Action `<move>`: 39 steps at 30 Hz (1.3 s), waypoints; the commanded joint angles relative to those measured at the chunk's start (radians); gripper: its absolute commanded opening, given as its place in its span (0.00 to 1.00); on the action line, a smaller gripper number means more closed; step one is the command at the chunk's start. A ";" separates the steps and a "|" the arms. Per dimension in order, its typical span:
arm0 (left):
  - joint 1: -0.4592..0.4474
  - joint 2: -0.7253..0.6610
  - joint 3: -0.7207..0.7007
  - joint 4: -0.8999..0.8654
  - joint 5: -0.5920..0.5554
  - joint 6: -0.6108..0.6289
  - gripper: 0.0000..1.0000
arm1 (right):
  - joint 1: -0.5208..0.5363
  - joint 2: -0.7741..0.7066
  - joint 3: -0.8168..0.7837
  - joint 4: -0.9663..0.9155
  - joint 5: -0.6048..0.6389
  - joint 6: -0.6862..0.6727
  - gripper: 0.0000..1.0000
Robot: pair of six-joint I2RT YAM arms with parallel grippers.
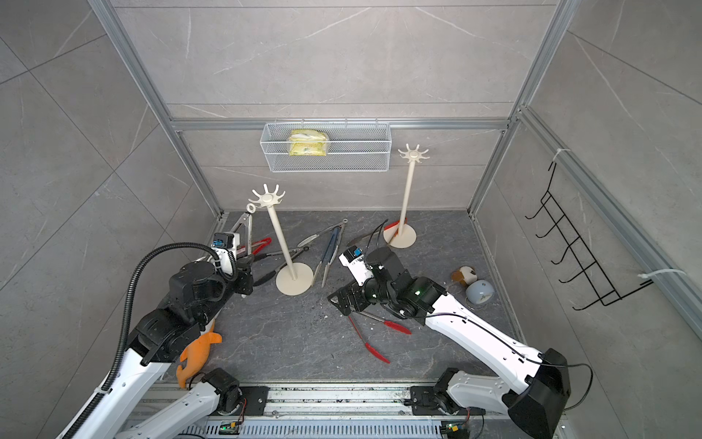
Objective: Hang food tongs on kitchen utensil racks
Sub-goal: Hang the food tongs on the rack.
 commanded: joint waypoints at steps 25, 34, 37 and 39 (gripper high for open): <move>-0.002 0.030 0.044 0.017 0.008 -0.031 0.02 | -0.005 -0.044 -0.035 0.031 -0.029 0.032 0.99; -0.001 0.053 0.089 0.015 0.015 -0.023 0.02 | -0.005 -0.045 -0.038 0.033 -0.032 0.035 0.99; -0.001 0.056 0.083 0.015 0.018 -0.024 0.02 | -0.005 -0.045 -0.042 0.036 -0.032 0.037 0.99; 0.001 0.057 0.075 0.014 0.021 -0.030 0.02 | -0.005 -0.045 -0.043 0.038 -0.032 0.037 0.99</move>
